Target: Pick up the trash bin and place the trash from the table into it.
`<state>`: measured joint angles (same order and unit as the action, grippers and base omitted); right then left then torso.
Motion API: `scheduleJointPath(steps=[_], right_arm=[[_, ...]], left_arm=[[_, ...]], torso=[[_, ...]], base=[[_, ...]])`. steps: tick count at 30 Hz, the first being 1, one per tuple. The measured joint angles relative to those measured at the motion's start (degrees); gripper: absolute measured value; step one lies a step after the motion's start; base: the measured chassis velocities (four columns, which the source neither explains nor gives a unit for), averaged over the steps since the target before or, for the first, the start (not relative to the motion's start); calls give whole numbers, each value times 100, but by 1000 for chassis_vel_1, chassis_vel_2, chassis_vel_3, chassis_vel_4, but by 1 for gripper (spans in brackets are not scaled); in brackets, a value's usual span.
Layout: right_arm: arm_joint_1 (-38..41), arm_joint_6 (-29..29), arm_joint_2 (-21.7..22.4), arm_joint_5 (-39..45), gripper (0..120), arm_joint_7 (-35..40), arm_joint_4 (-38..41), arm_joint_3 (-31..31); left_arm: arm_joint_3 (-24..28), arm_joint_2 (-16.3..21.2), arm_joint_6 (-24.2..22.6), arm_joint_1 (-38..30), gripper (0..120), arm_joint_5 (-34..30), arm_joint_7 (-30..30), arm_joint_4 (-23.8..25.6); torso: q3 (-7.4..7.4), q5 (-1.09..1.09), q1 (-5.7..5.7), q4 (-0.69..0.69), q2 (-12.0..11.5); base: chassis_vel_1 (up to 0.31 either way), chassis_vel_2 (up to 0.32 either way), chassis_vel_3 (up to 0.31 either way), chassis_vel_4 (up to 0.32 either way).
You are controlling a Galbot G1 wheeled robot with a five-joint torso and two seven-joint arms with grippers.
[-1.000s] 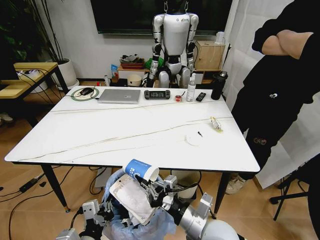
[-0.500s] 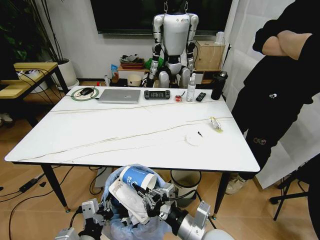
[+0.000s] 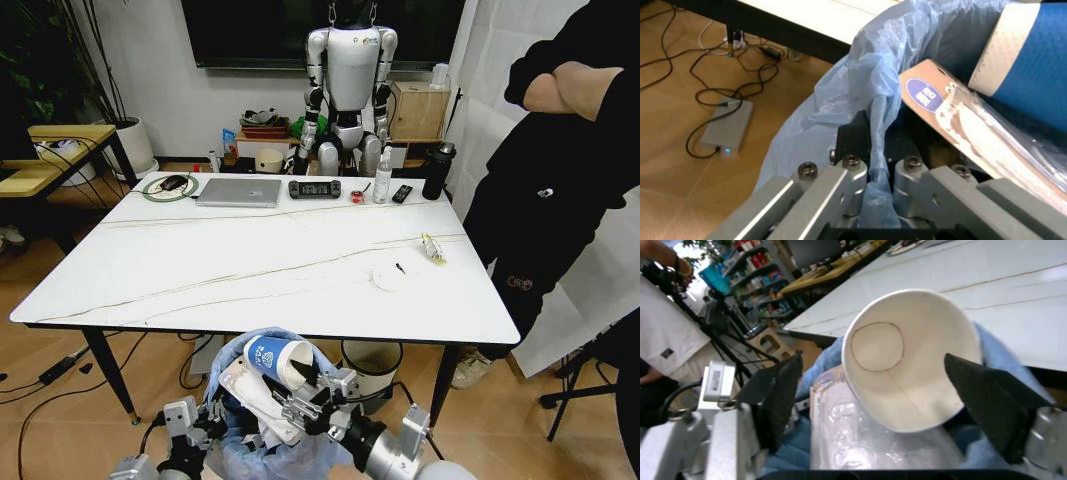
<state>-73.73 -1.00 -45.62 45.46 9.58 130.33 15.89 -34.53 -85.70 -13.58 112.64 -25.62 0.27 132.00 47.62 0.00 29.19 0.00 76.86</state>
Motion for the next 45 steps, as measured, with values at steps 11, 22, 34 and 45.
scheduleJointPath(steps=[11,22,34,45], right_arm=[[-612,-71,612,27,100,-2,348,-1032],[-114,-282,47,-54,100,196,-112,-1613],[1765,-1117,-370,-486,100,-27,-2163,-1532],[2517,-1154,-439,-683,100,-644,-3475,-1206]], left_arm=[[-76,86,0,-70,0,-122,-1,-102],[-73,82,2,-49,0,-145,0,-115],[-62,-36,59,113,0,-34,21,59],[-69,-149,66,121,0,29,25,104]], torso=[[0,-1,-1,0,0],[0,2,-1,0,0],[1,0,1,1,0],[0,-1,1,0,0]], base=[[0,0,0,0],[0,0,0,0],[0,0,0,0],[0,0,0,0]])
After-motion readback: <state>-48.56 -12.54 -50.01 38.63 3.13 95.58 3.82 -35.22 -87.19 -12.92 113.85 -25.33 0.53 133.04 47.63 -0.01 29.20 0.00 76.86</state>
